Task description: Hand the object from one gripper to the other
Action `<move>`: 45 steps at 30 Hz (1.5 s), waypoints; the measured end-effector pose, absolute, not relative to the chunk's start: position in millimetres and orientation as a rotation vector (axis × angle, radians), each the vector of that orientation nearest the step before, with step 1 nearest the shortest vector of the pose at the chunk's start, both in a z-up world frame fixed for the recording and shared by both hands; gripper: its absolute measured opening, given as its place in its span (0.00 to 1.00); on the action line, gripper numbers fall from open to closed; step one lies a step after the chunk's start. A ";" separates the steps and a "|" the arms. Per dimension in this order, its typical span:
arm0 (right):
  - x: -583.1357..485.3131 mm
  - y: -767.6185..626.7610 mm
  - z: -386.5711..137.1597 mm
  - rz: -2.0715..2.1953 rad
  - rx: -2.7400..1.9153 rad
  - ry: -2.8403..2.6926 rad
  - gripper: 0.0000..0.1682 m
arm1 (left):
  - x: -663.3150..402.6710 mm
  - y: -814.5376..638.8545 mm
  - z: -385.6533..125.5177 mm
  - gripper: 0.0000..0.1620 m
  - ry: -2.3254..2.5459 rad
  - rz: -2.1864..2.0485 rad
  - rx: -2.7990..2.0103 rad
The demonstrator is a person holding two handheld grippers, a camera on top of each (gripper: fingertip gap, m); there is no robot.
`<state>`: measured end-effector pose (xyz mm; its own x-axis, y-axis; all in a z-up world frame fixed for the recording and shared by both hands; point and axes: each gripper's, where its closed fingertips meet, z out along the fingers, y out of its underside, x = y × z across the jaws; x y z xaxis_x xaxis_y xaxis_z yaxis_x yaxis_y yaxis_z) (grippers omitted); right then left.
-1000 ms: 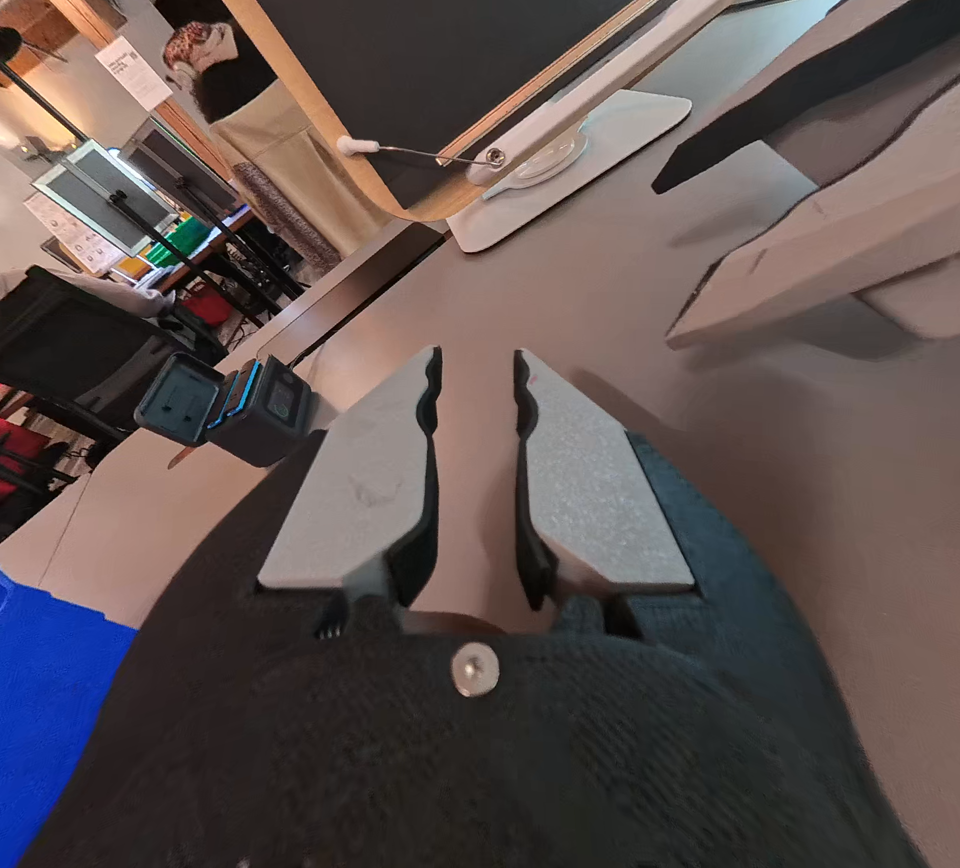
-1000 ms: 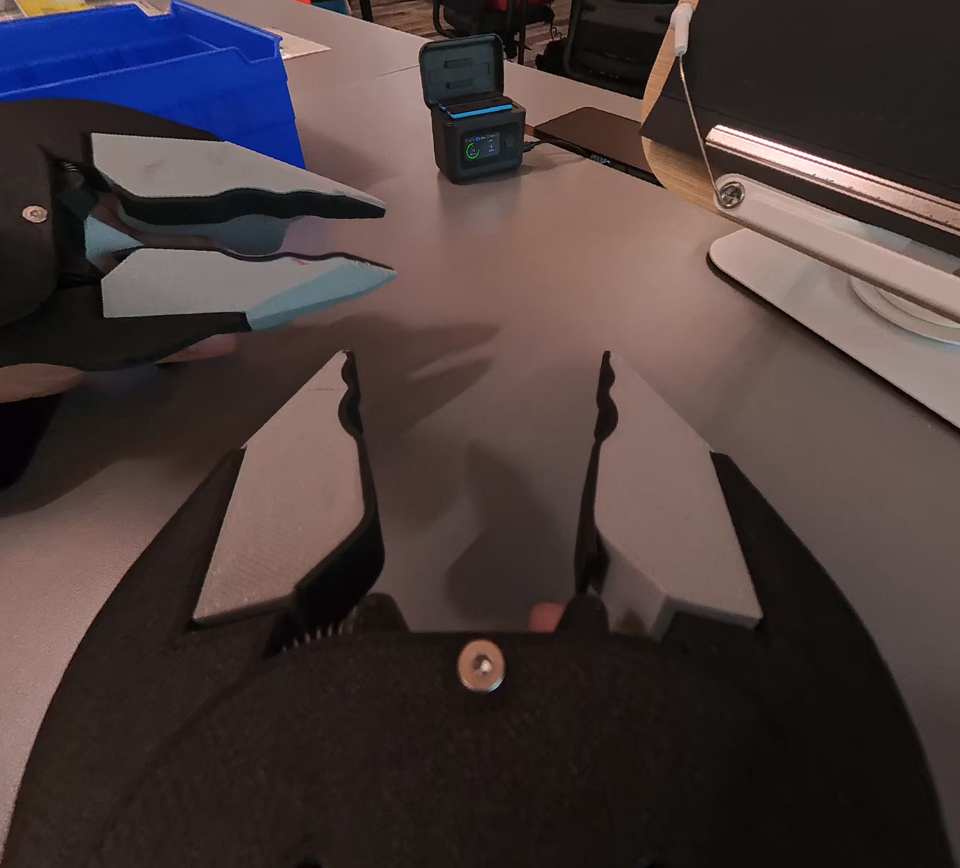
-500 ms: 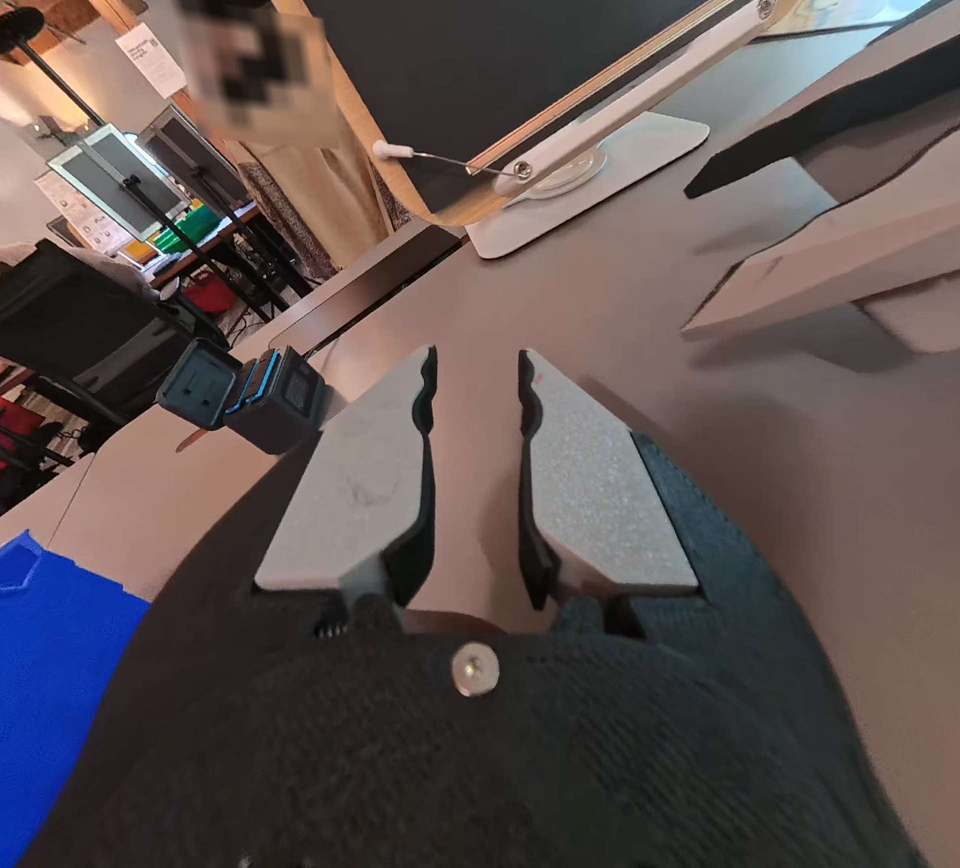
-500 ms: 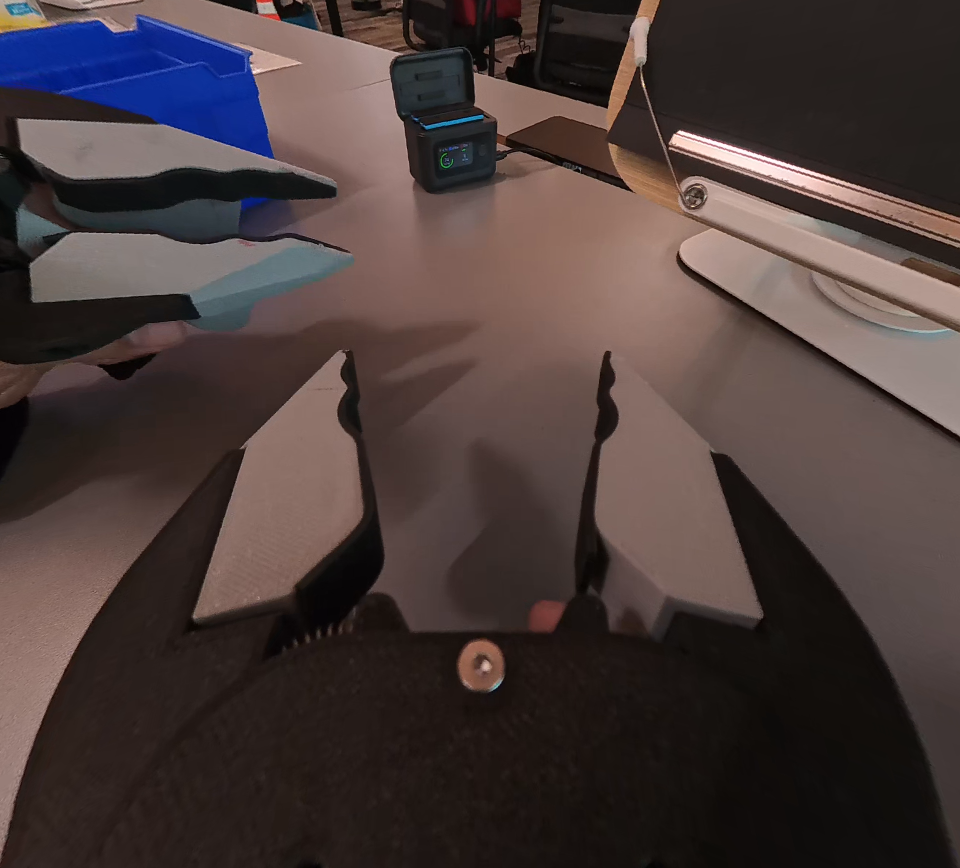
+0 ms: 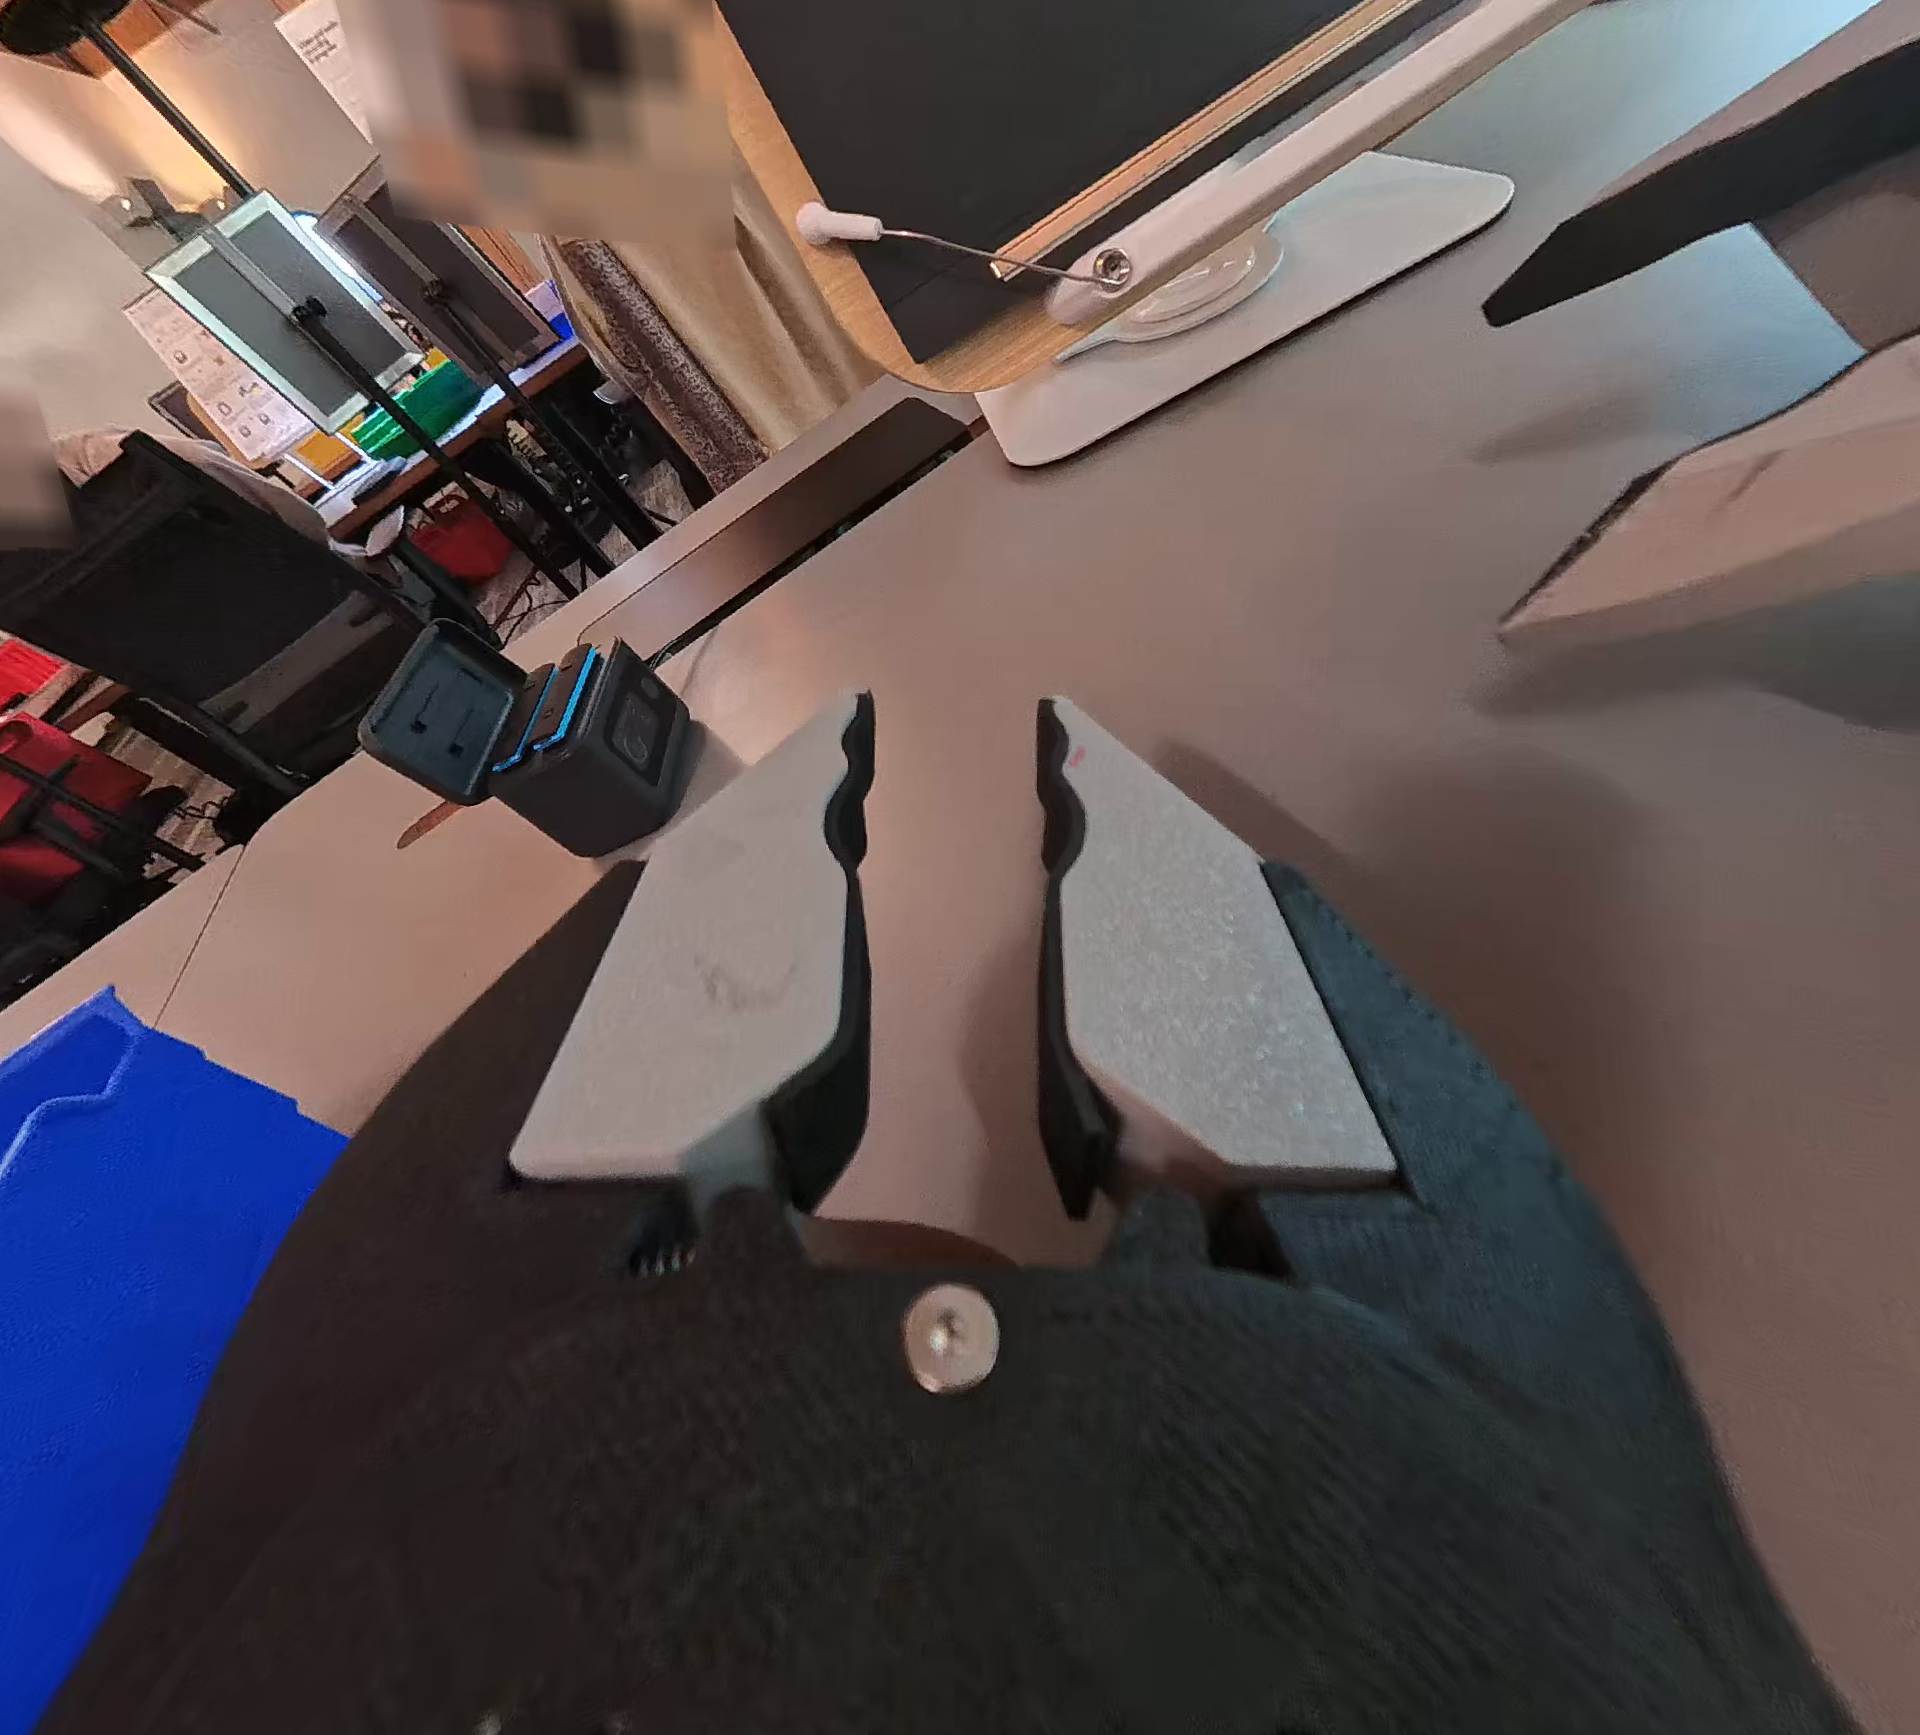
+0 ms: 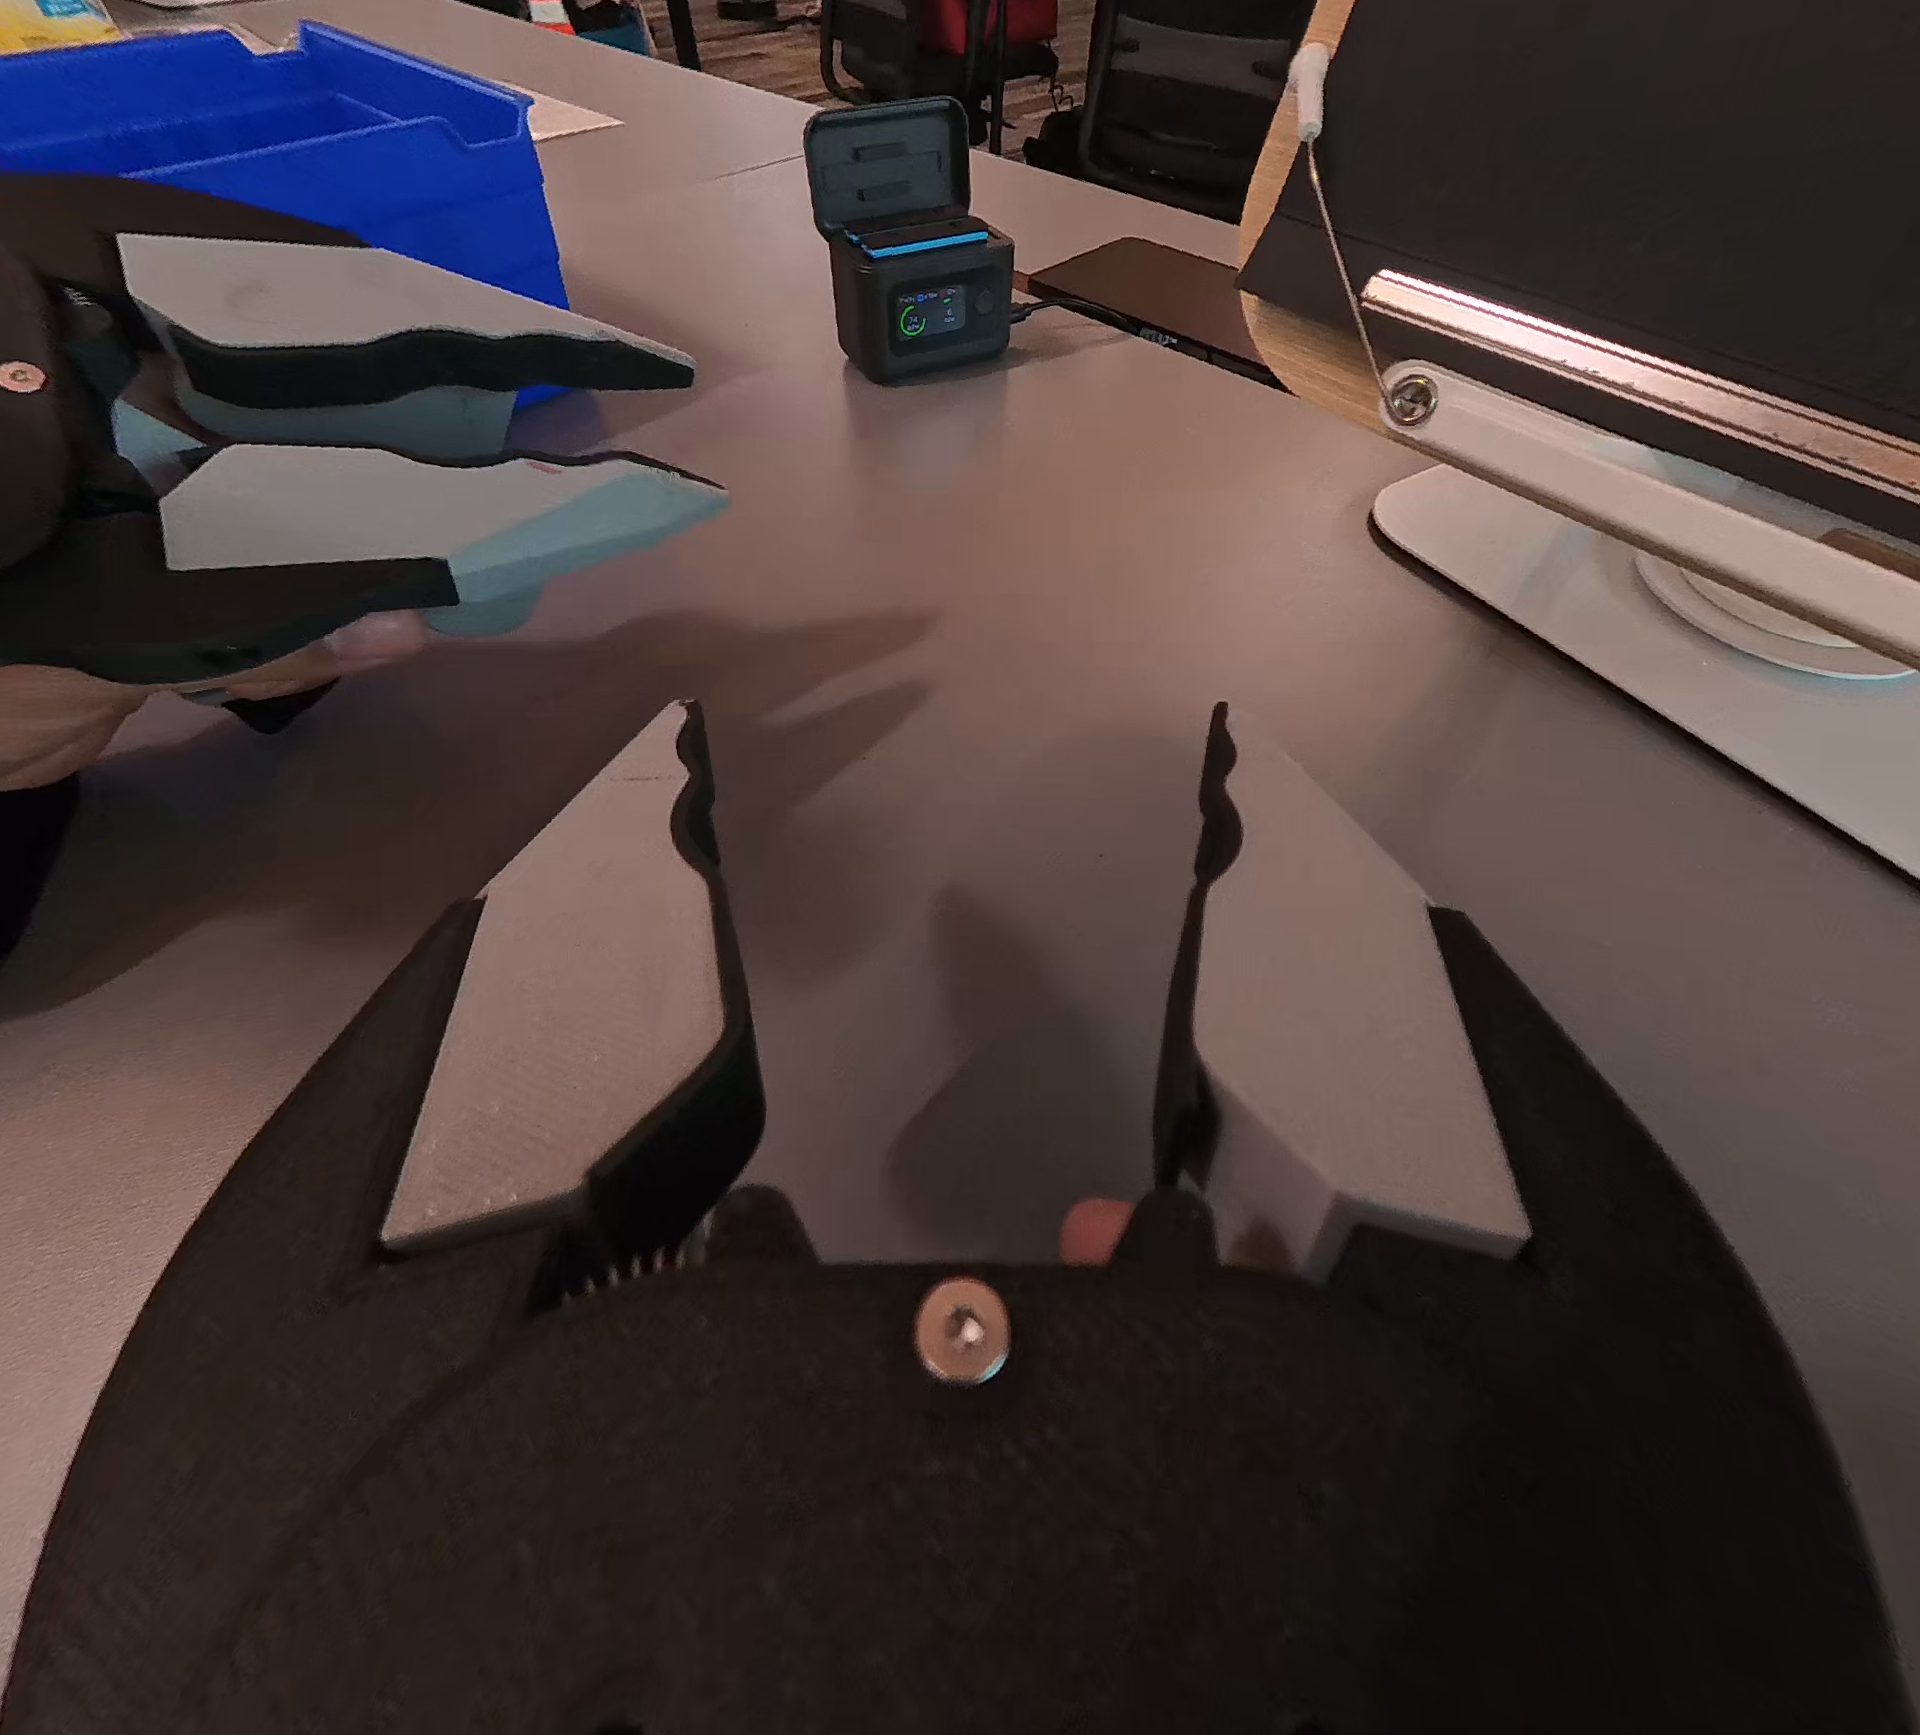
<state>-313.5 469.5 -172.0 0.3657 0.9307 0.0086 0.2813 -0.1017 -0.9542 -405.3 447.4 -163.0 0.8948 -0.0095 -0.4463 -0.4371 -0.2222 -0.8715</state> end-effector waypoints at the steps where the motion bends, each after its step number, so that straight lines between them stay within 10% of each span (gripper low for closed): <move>1: -313.6 468.9 -171.6 0.804 -1.611 -1.107 0.54 | -405.5 447.6 -164.3 0.18 0.341 0.411 -1.765; 11: -315.0 466.0 -170.0 0.818 -1.600 -1.113 0.54 | -394.0 427.1 -164.5 0.18 0.316 0.327 -1.793; 23: -314.9 465.3 -170.6 0.819 -1.600 -1.119 0.54 | -450.6 267.3 -51.3 0.21 0.333 0.094 -1.743; 45: -311.7 469.4 -167.0 0.819 -1.586 -1.085 0.52 | -544.8 225.1 -218.6 0.26 0.549 -0.285 -2.521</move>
